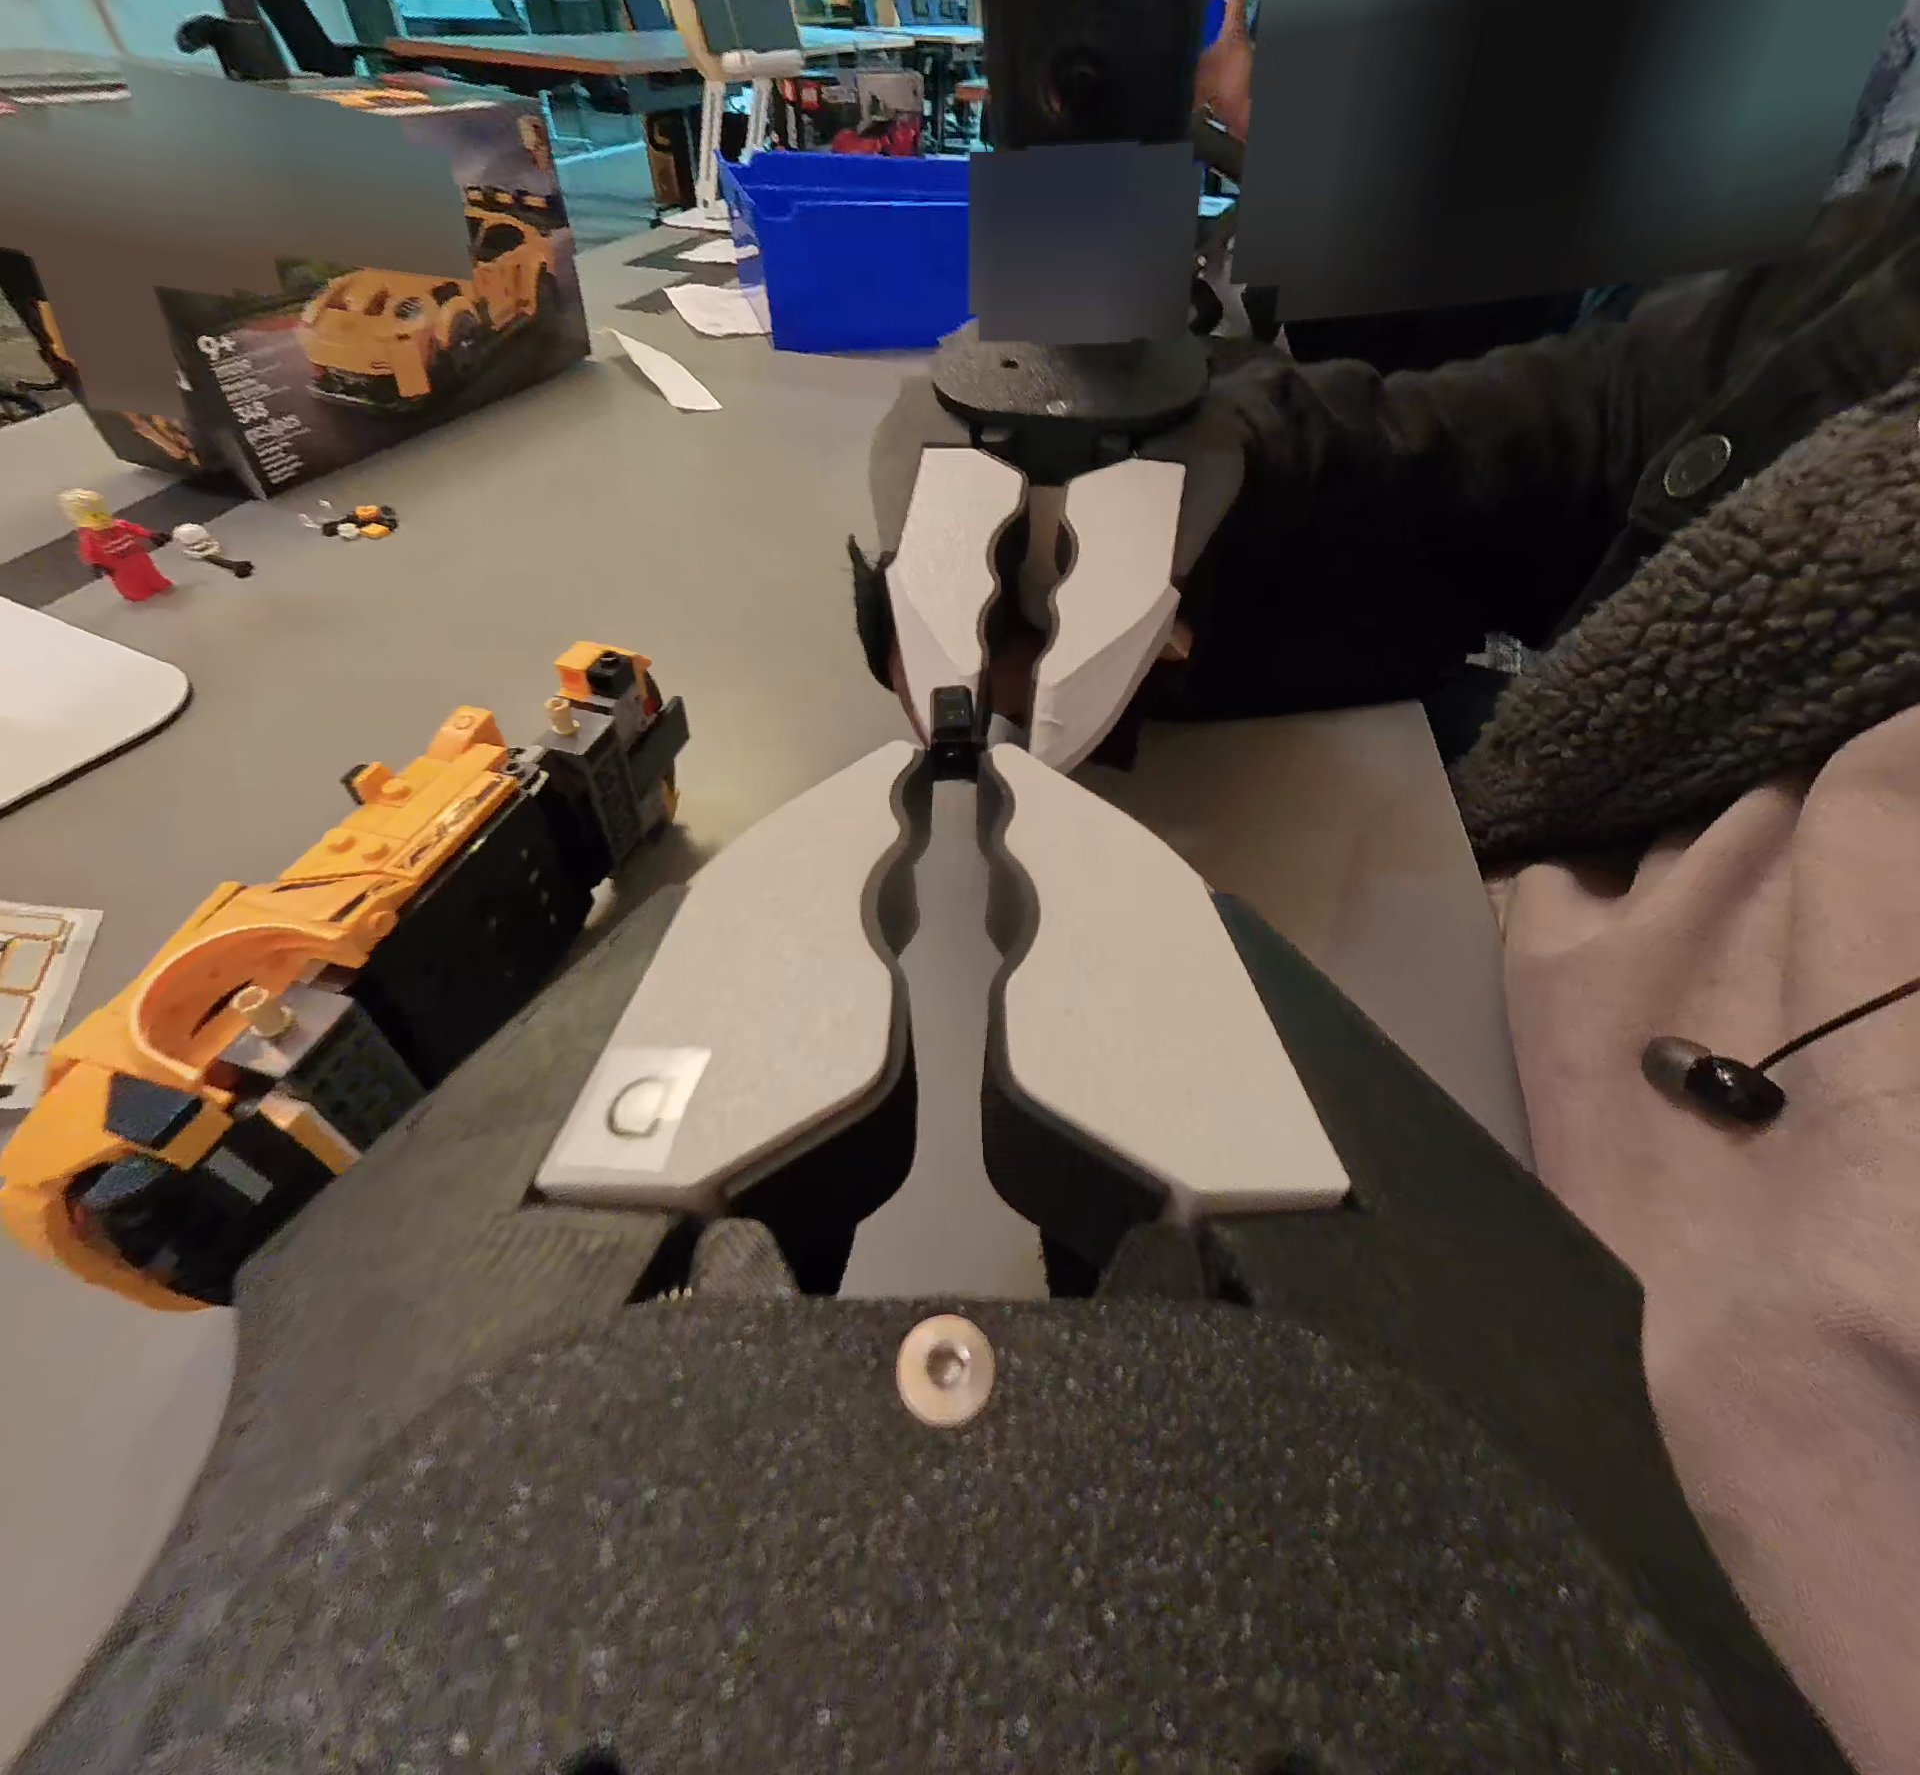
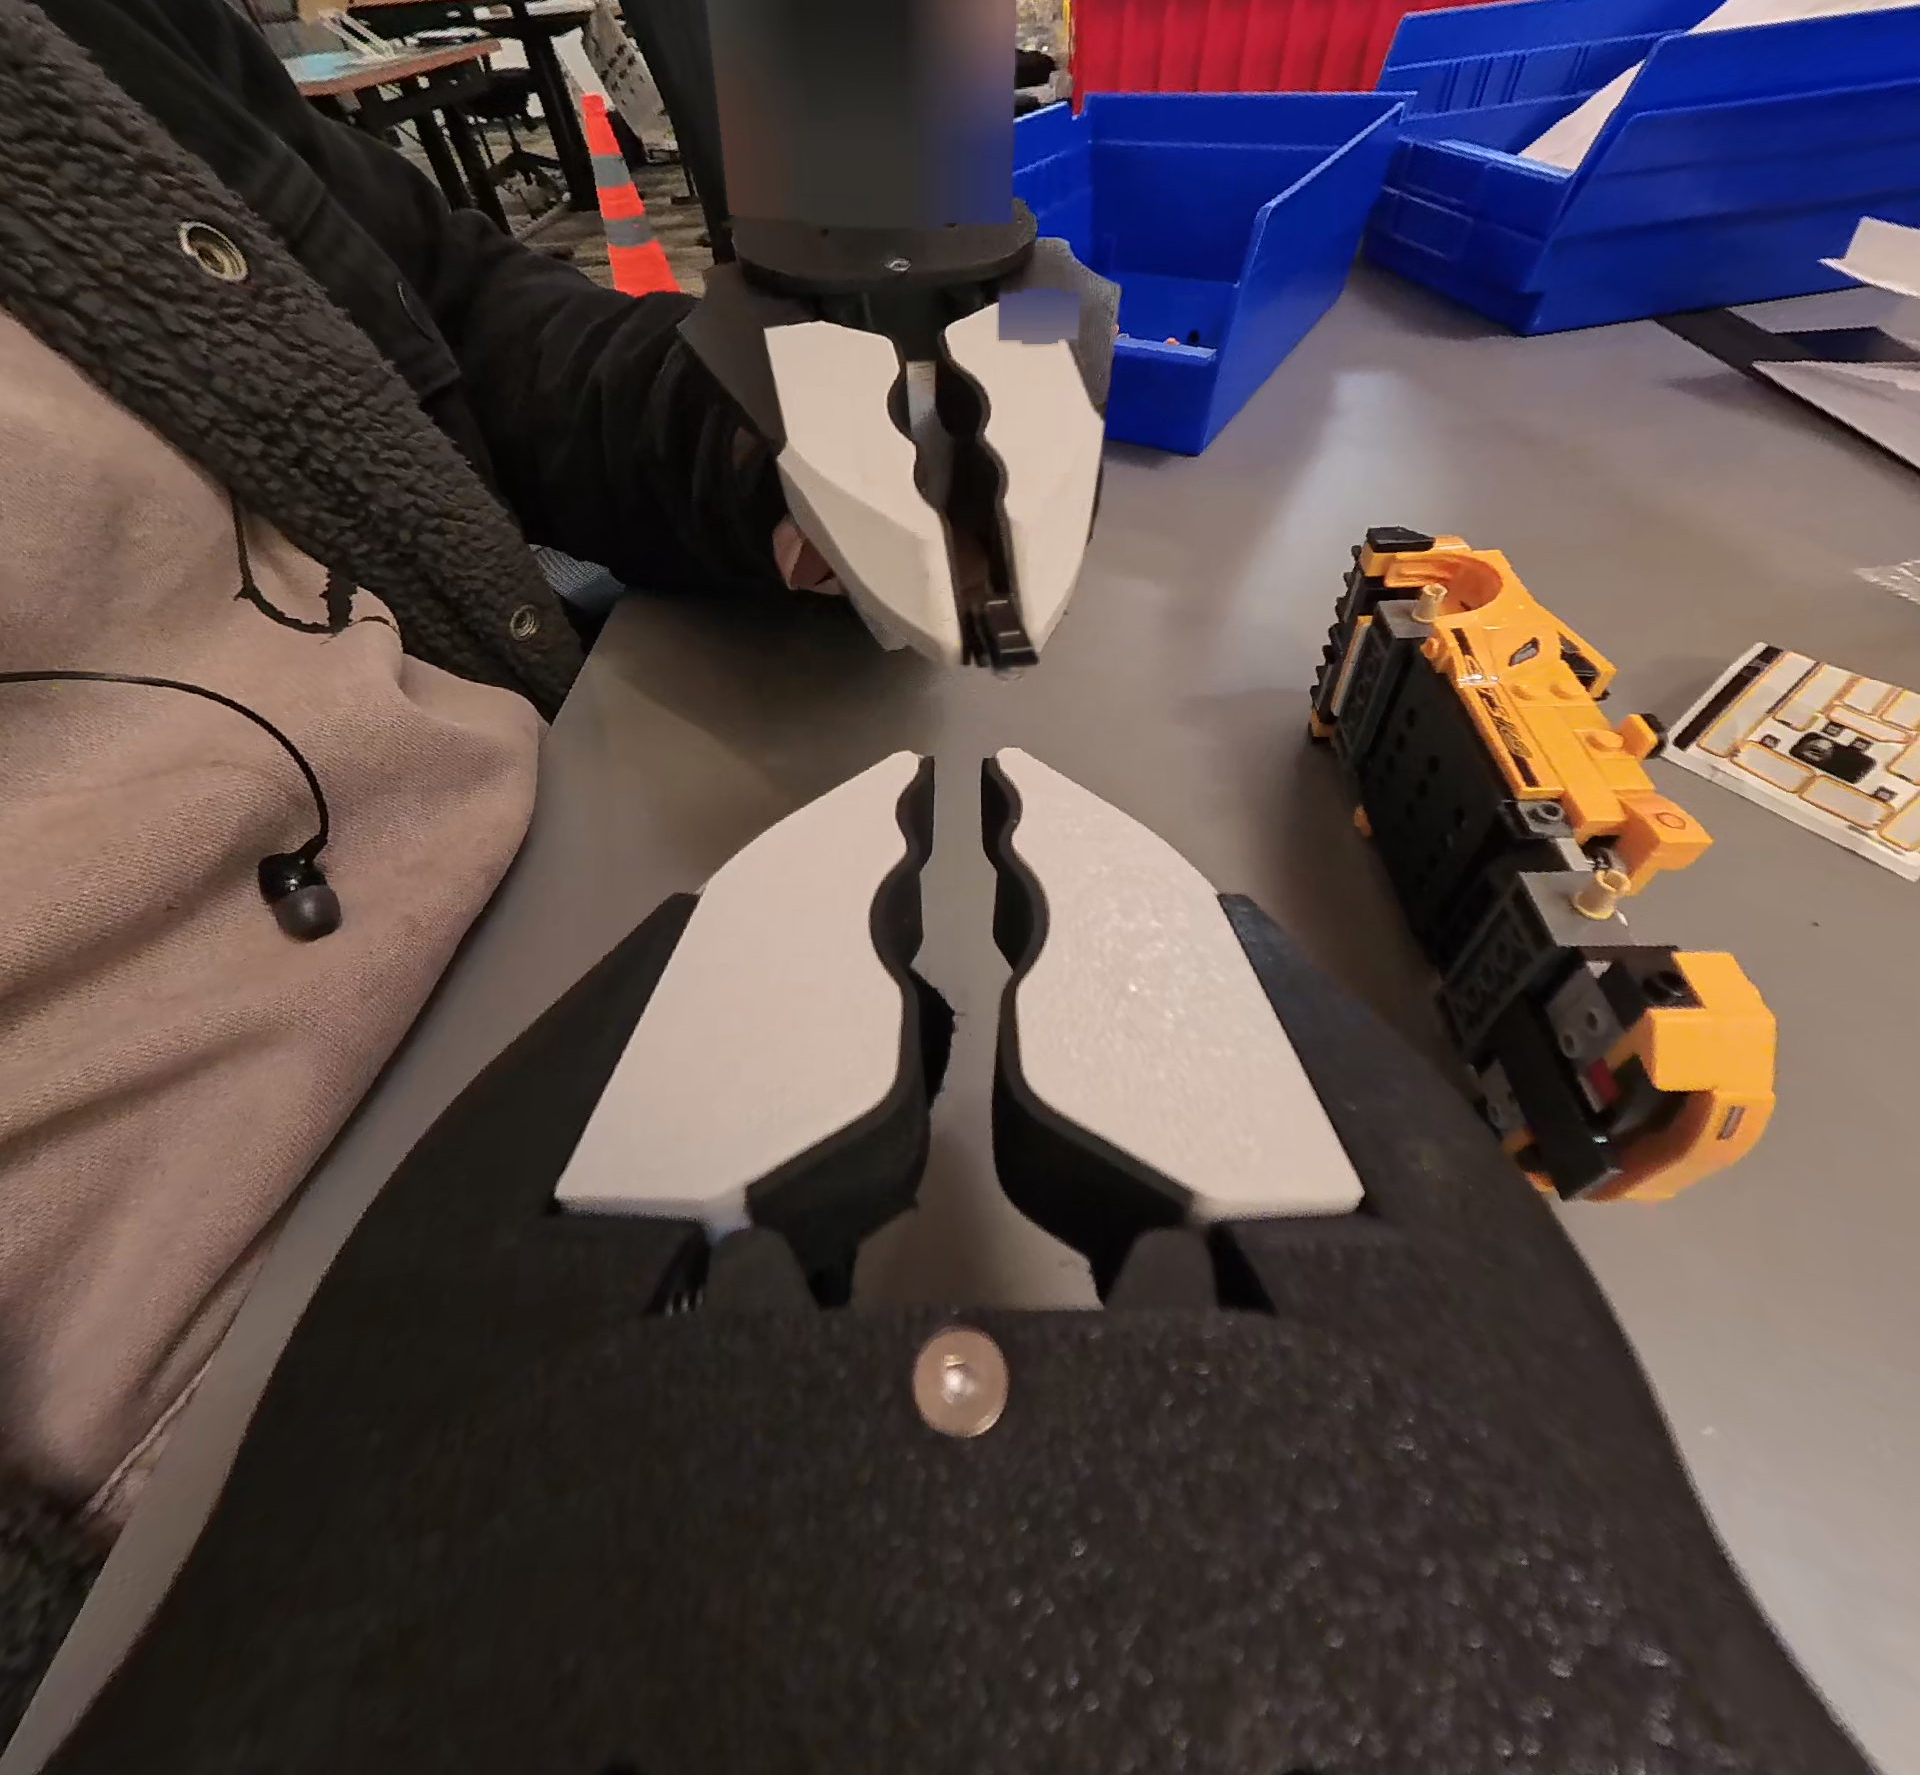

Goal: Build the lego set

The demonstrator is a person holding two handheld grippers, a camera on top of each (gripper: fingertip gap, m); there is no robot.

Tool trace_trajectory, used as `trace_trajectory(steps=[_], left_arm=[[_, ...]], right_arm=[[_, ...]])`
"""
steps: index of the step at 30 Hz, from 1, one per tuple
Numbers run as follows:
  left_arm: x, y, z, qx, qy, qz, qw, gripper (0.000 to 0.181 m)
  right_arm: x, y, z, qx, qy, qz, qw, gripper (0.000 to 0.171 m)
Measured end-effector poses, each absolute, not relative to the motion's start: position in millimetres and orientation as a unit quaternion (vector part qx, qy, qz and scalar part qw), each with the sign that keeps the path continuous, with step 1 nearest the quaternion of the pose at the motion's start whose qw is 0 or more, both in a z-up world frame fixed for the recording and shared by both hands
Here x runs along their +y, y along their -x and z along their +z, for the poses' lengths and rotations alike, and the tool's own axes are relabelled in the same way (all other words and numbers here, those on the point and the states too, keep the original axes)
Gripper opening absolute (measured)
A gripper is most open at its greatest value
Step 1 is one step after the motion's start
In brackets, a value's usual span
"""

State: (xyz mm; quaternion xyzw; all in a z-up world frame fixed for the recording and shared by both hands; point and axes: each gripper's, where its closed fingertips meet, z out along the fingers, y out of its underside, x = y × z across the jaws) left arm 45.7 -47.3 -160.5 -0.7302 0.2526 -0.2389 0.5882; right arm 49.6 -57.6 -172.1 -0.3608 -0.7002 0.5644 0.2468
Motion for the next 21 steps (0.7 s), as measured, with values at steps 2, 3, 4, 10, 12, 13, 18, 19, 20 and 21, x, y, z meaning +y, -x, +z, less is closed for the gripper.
trace_trajectory(steps=[2, 3, 4, 10, 12, 13, 18, 19, 20, 21], left_arm=[[-45.5, -43.2, -159.3, 0.246, 0.729, -0.237, 0.593, 0.008], [-44.9, -42.6, -159.3, 0.245, 0.729, -0.234, 0.595, 0.008], [-44.3, -42.5, -159.5, 0.245, 0.729, -0.231, 0.596, 0.008], [-41.9, -42.3, -162.8, 0.258, 0.730, -0.196, 0.601, 0.008], [-42.2, -43.7, -163.7, 0.269, 0.728, -0.177, 0.605, 0.008], [-42.4, -44.4, -165.0, 0.276, 0.728, -0.164, 0.606, 0.008], [-44.4, -46.4, -168.7, 0.293, 0.728, -0.136, 0.605, 0.008], [-44.2, -45.8, -168.9, 0.291, 0.730, -0.136, 0.604, 0.008], [-43.9, -44.8, -169.4, 0.287, 0.733, -0.133, 0.602, 0.008], [-43.1, -42.9, -170.3, 0.283, 0.737, -0.129, 0.601, 0.008]], right_arm=[[-59.1, -49.6, -171.2, -0.698, 0.362, 0.568, 0.242, 0.008], [-59.7, -49.1, -170.7, -0.697, 0.364, 0.569, 0.241, 0.008], [-59.5, -47.8, -170.5, -0.694, 0.369, 0.569, 0.240, 0.007], [-60.0, -43.7, -167.9, -0.678, 0.390, 0.581, 0.226, 0.006], [-57.7, -43.0, -166.6, -0.671, 0.396, 0.585, 0.225, 0.008], [-57.1, -42.8, -165.7, -0.667, 0.400, 0.589, 0.221, 0.009], [-56.2, -42.0, -163.5, -0.654, 0.411, 0.601, 0.206, 0.010], [-55.8, -41.6, -163.5, -0.653, 0.413, 0.601, 0.206, 0.009], [-55.1, -41.2, -163.8, -0.652, 0.416, 0.600, 0.206, 0.009], [-54.3, -41.0, -164.2, -0.651, 0.417, 0.599, 0.206, 0.009]])
